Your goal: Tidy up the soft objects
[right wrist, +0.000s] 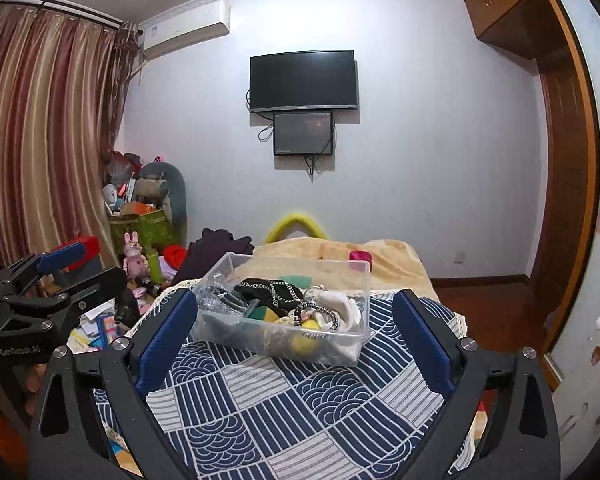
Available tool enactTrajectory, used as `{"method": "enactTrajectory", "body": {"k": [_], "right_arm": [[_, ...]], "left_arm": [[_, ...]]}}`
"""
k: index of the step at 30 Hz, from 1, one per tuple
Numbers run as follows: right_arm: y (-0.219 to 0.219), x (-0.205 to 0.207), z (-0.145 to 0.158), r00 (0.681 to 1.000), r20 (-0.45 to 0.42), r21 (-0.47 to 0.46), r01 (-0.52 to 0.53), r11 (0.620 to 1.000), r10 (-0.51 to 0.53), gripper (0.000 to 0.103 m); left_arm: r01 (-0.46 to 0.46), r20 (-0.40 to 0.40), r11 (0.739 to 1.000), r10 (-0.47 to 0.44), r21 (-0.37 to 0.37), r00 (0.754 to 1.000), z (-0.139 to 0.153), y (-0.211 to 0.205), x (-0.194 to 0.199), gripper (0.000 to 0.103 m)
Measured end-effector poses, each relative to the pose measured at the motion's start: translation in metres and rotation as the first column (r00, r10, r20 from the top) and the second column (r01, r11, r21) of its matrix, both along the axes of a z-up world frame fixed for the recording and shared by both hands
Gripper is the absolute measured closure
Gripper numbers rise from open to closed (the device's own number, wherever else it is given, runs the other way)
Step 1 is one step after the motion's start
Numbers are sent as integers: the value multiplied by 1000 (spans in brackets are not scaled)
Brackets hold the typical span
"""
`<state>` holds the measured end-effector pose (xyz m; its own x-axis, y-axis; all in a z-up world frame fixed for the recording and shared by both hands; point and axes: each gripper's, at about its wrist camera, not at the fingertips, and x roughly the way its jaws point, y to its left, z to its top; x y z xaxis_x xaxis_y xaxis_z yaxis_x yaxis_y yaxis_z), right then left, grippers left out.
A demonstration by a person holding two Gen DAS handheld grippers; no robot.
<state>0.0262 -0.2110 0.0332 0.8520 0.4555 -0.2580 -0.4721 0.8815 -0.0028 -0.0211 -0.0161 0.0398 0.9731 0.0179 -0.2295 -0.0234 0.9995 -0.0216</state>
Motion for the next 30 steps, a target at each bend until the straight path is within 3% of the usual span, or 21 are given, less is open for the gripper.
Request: {"method": "enactTrajectory", "body": {"k": [30], "right_arm": [[2,-2,1,1000,6,-1,1,1000,-1,1]], "left_arm": [[10,0,1000,-10,-8,1000,-2,2,1,0]]}}
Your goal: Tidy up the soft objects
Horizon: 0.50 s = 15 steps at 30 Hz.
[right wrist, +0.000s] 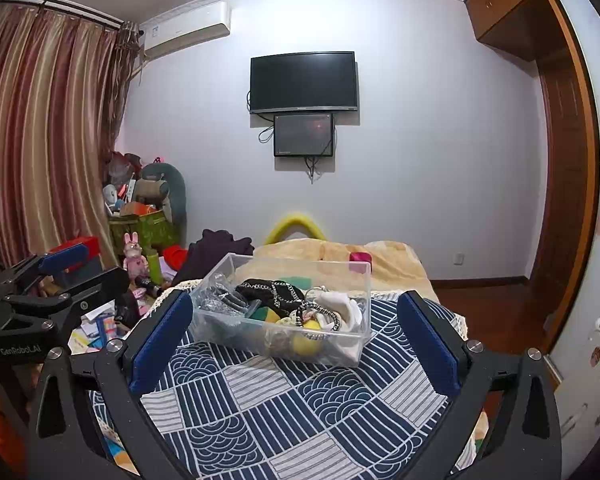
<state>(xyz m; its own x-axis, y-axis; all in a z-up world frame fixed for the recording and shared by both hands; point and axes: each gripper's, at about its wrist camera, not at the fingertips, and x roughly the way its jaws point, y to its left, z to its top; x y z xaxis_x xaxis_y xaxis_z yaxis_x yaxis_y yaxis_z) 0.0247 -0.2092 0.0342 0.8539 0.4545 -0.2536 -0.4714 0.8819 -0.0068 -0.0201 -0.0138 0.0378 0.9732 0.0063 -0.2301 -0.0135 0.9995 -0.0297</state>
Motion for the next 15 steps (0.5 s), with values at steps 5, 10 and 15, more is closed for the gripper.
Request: {"method": "enactTrajectory", "body": {"k": [5,10,15], "right_arm": [[-1,-1,0,1000,-1,2,0,1000,0,1],[0,-1,0,1000,-2,0,1,1000,-1,1],[-1,-2,0,1000,-4,0,-1,1000,1,1]], "left_arm": [[-9,3,1000,9,1,1000,0,1,0,0],[7,-10,1000,-7,-3,1000,-1,-1,2,0],[9,-16,1000,-9,-6,1000,-2,-1,2,0]]}}
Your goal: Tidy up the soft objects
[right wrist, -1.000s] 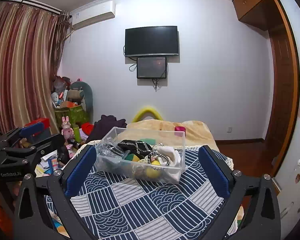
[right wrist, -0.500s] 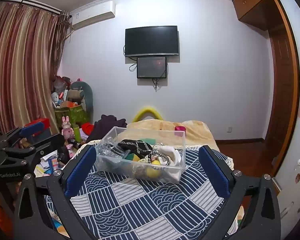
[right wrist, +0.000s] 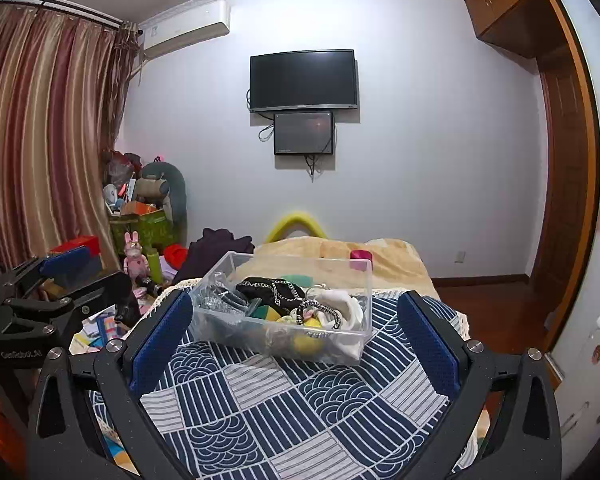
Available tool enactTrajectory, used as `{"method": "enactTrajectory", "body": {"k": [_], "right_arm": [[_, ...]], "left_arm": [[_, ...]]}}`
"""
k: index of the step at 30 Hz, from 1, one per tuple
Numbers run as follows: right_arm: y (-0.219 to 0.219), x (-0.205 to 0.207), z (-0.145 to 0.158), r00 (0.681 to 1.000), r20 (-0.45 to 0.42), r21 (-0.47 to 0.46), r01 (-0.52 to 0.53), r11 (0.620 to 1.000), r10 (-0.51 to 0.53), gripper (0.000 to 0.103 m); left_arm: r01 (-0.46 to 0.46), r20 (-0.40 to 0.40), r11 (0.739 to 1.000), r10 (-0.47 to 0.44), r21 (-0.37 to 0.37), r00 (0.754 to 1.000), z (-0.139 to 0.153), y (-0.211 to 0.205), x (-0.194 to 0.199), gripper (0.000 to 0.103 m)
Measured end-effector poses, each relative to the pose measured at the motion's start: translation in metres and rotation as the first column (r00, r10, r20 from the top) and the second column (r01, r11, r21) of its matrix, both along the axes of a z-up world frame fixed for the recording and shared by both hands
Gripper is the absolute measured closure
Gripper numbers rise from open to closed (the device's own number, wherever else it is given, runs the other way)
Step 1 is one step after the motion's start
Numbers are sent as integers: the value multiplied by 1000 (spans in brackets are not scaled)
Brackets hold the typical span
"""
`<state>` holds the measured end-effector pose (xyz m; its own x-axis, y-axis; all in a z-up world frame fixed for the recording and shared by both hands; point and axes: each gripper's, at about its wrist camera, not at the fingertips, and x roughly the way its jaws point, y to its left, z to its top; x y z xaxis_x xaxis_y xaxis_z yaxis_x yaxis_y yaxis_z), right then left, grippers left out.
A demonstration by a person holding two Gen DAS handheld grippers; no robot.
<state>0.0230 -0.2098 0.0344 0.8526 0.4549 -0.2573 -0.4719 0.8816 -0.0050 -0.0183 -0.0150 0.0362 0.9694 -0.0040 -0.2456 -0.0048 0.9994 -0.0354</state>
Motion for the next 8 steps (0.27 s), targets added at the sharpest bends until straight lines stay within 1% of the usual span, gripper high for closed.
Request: {"method": "enactTrajectory", "body": {"k": [8], "right_arm": [[0,0,-1,1000,-7,-1,0,1000,0,1]], "left_arm": [[3,-5,1000,-3,3,1000,-1,-2,-1,0]]}}
